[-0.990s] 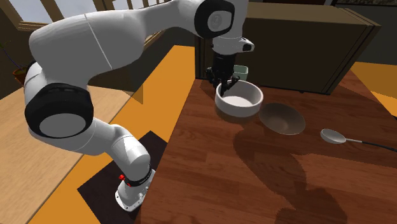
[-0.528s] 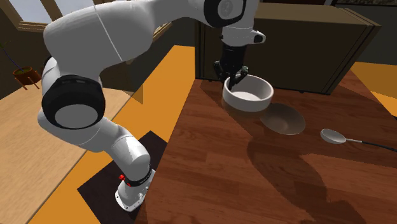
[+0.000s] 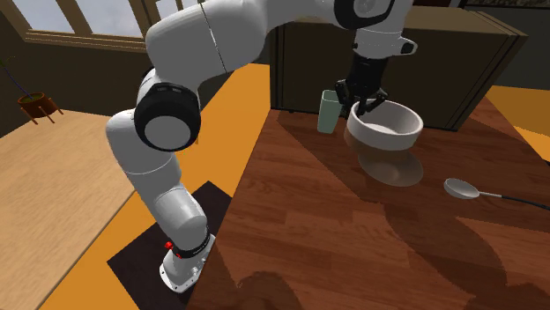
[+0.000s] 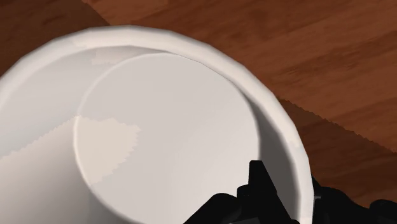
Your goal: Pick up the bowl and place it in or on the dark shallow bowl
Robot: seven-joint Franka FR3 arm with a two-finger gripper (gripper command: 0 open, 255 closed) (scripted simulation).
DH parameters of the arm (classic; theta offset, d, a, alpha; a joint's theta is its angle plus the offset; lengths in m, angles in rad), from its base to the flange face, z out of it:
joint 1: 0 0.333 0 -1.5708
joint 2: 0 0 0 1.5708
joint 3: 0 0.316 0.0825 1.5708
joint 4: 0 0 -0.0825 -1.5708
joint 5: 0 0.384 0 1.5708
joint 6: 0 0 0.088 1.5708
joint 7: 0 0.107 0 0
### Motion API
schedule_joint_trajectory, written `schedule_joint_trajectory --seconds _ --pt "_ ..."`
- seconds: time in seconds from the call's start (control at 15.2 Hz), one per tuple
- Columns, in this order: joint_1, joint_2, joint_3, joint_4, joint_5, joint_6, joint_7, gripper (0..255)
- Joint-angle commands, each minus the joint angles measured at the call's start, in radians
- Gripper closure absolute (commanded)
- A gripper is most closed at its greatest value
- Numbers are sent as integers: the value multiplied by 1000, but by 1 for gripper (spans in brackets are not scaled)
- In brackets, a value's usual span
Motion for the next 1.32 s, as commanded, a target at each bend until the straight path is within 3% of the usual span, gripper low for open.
schedule_joint_trajectory --seconds 0.0,0.2,0.26,0.66,1.25 --pt "-40 105 -29 122 50 -28 -57 255" --pt "-146 307 -51 401 158 -123 -123 255" --pt "-160 327 -47 431 167 -134 -127 255" --pt "-103 239 -45 214 118 0 -111 255" --pt "-63 167 -40 -8 80 157 -91 255"
